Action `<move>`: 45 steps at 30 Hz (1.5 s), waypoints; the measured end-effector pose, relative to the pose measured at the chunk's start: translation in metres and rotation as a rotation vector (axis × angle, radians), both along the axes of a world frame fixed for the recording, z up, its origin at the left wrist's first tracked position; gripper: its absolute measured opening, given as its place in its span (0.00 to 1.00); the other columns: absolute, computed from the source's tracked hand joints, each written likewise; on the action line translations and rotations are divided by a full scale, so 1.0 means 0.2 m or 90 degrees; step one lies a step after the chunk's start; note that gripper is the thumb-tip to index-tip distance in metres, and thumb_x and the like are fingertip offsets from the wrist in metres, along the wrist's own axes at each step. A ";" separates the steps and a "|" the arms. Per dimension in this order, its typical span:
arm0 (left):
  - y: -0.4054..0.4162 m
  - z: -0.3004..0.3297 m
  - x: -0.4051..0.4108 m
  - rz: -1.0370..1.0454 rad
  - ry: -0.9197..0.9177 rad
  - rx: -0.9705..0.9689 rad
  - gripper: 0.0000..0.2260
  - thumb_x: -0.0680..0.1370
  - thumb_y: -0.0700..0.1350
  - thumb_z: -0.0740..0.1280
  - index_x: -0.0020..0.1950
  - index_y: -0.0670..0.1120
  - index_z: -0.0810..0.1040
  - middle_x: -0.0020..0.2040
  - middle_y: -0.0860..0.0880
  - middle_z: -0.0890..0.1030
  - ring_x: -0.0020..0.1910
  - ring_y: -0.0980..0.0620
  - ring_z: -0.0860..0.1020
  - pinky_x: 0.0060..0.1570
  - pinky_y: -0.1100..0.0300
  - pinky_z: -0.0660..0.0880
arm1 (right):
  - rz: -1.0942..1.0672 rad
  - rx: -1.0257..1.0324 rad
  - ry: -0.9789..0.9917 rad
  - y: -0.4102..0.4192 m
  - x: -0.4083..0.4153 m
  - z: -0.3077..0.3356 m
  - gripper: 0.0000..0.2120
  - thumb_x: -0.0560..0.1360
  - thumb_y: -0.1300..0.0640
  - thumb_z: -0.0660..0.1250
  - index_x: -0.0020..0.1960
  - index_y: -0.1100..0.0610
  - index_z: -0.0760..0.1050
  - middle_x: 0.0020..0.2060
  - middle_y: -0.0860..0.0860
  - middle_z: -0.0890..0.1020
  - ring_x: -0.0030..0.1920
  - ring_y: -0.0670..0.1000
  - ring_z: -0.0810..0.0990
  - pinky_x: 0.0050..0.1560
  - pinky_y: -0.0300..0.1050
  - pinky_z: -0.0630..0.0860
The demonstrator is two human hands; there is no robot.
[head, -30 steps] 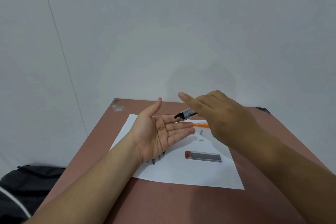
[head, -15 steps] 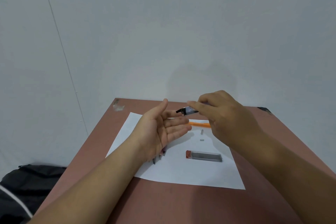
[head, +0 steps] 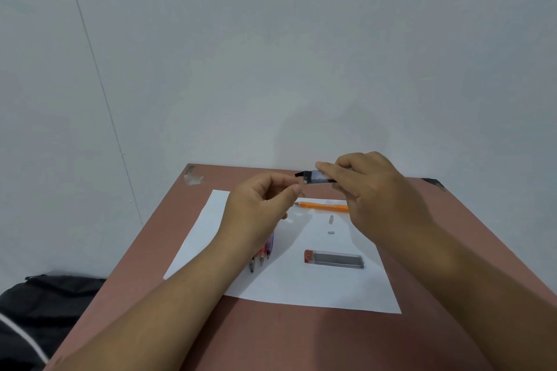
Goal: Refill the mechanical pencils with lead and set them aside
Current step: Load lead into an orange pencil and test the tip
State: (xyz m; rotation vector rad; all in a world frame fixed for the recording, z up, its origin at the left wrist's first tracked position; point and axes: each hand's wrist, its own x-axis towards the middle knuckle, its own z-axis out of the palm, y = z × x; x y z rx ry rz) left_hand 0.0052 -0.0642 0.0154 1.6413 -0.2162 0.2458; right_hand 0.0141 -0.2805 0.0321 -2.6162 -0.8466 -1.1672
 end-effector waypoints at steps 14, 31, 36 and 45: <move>0.00 0.01 -0.02 0.018 -0.027 0.020 0.02 0.77 0.45 0.73 0.46 0.51 0.86 0.41 0.53 0.86 0.41 0.52 0.84 0.41 0.58 0.83 | -0.027 -0.015 0.010 0.03 -0.04 0.00 0.30 0.69 0.72 0.75 0.68 0.53 0.79 0.50 0.50 0.81 0.49 0.55 0.77 0.35 0.54 0.80; 0.11 0.03 0.05 0.136 -0.042 -0.102 0.04 0.78 0.38 0.67 0.45 0.40 0.79 0.44 0.42 0.82 0.37 0.54 0.79 0.40 0.58 0.80 | -0.115 0.360 0.351 0.06 -0.12 -0.01 0.12 0.79 0.55 0.70 0.54 0.38 0.75 0.48 0.34 0.79 0.47 0.38 0.79 0.43 0.30 0.72; 0.12 0.02 0.07 0.153 -0.022 -0.112 0.05 0.79 0.38 0.65 0.45 0.39 0.79 0.43 0.45 0.83 0.37 0.54 0.79 0.38 0.59 0.79 | -0.045 0.565 0.460 0.11 -0.17 -0.01 0.22 0.77 0.57 0.73 0.61 0.36 0.70 0.41 0.44 0.86 0.44 0.46 0.84 0.47 0.41 0.76; 0.10 0.01 0.08 0.160 -0.018 -0.081 0.05 0.79 0.39 0.65 0.45 0.40 0.79 0.43 0.46 0.83 0.36 0.54 0.78 0.38 0.58 0.78 | -0.037 0.577 0.442 0.14 -0.20 -0.04 0.33 0.76 0.61 0.73 0.73 0.38 0.65 0.41 0.45 0.84 0.38 0.39 0.83 0.40 0.23 0.70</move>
